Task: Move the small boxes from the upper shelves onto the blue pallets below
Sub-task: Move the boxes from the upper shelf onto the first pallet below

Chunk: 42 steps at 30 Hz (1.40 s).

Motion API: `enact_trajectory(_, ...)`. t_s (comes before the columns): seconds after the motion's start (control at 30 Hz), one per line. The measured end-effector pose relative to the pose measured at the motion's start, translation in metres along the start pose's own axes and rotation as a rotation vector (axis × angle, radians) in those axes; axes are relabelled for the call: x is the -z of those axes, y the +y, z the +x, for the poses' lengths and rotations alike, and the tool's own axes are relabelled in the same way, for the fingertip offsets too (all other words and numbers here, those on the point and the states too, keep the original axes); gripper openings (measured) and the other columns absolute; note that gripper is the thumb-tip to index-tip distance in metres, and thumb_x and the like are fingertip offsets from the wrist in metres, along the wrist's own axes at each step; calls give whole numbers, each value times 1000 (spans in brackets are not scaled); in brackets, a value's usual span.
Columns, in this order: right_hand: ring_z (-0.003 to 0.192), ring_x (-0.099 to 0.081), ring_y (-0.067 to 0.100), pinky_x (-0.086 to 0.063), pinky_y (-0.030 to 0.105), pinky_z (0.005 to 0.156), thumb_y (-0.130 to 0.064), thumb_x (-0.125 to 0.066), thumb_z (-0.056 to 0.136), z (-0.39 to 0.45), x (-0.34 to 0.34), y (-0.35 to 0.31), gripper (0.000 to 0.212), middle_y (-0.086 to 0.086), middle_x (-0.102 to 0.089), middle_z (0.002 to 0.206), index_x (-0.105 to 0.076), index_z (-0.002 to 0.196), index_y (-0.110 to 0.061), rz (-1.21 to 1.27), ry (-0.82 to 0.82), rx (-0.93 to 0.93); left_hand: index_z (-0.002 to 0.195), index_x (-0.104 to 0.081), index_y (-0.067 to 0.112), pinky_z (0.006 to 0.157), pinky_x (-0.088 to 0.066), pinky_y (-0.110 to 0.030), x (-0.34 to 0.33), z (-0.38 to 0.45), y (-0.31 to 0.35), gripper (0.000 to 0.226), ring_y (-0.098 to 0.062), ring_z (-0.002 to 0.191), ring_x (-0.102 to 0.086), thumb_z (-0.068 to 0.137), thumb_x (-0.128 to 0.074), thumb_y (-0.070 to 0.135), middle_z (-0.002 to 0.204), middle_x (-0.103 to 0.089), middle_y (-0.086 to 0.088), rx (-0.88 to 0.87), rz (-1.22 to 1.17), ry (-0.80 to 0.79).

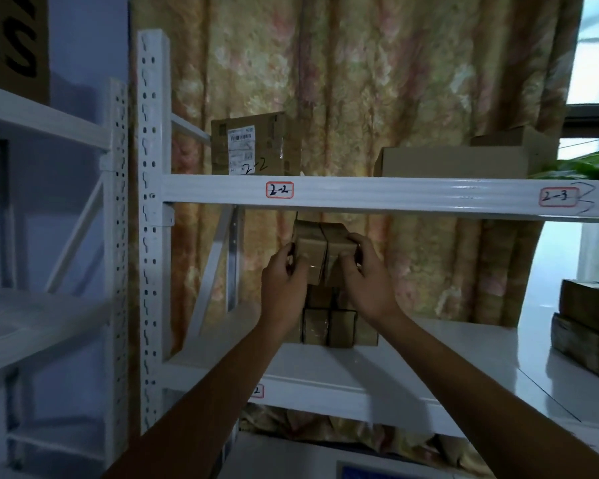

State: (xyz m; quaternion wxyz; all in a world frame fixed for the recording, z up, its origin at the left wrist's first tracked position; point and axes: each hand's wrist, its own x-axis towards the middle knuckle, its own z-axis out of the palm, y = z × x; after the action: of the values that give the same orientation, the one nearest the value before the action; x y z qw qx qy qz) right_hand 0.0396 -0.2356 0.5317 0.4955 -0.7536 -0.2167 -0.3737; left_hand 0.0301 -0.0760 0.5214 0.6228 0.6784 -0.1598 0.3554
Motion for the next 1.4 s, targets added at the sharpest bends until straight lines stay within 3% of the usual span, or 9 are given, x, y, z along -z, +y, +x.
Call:
enact_trajectory(0.2, 113, -59, -14, -48, 4, 86, -26, -49, 110, -78, 44, -23, 36, -44, -57, 121, -50, 146, -28, 157, -10, 61, 134, -61, 35, 84, -57, -21, -8, -77, 19, 38, 0, 107, -67, 99, -55, 49, 119, -69, 19, -6, -122, 17)
enact_trajectory(0.37, 120, -62, -3, -55, 14, 92, -25, -53, 109, -158, 84, -31, 37, -32, -60, 129, -50, 144, -35, 263, -21, -5, 121, -61, 50, 86, -54, -18, -19, -157, 40, 32, 4, 107, -64, 93, -47, 60, 116, -68, 24, 53, -127, 68)
enact_trajectory(0.47, 123, -63, 1, -57, 19, 93, -26, -56, 107, -204, 107, -32, 37, -27, -61, 131, -49, 141, -39, 278, -18, -42, 127, -59, 47, 103, -51, -45, -26, -205, 41, 44, -10, 122, -59, 91, -45, 68, 129, -63, 13, 129, -136, 89)
enact_trajectory(0.57, 119, -68, 8, -62, 27, 85, -33, -60, 105, -245, 130, -27, 39, -23, -62, 133, -48, 140, -43, 323, -17, -108, 126, -62, 37, 97, -54, -56, -37, -251, 41, 46, -21, 119, -64, 92, -51, 67, 127, -67, 4, 177, -230, 70)
enact_trajectory(0.83, 113, -67, 0, -59, 17, 85, -27, -76, 90, -326, 173, 3, 44, -25, -65, 126, -57, 128, -40, 374, 48, -293, 128, -60, 45, 83, -61, -32, -66, -337, 50, 52, -9, 110, -70, 81, -73, 64, 123, -70, 15, 494, -384, 7)
enact_trajectory(1.0, 111, -71, 9, -58, 18, 85, -10, -79, 89, -350, 191, 24, 42, -11, -72, 122, -61, 122, -26, 395, 147, -376, 142, -46, 47, 101, -55, -50, -80, -354, 48, 90, -20, 117, -70, 64, -89, 47, 135, -68, 3, 731, -609, -75)
enact_trajectory(1.13, 106, -72, 14, -62, 25, 79, -9, -72, 95, -370, 199, 39, 33, -6, -73, 117, -64, 116, -33, 430, 236, -469, 124, -62, 52, 92, -60, -46, -88, -366, 39, 71, -15, 116, -70, 64, -96, 35, 128, -71, 13, 673, -585, -110)
enact_trajectory(1.3, 90, -71, 20, -56, 36, 76, -13, -57, 105, -387, 216, 53, 15, -7, -76, 89, -65, 103, -26, 620, 464, -682, 134, -56, 53, 89, -61, -32, -86, -379, 22, 83, -3, 117, -67, 66, -95, 27, 132, -65, 26, 518, -395, -54)
enact_trajectory(1.4, 96, -65, 24, -51, 40, 82, -17, -50, 107, -393, 230, 61, 19, 0, -71, 94, -65, 98, -26, 714, 552, -771, 132, -56, 53, 80, -60, -21, -79, -385, 7, 79, 4, 112, -67, 73, -92, 14, 125, -65, 33, 512, -323, 1)
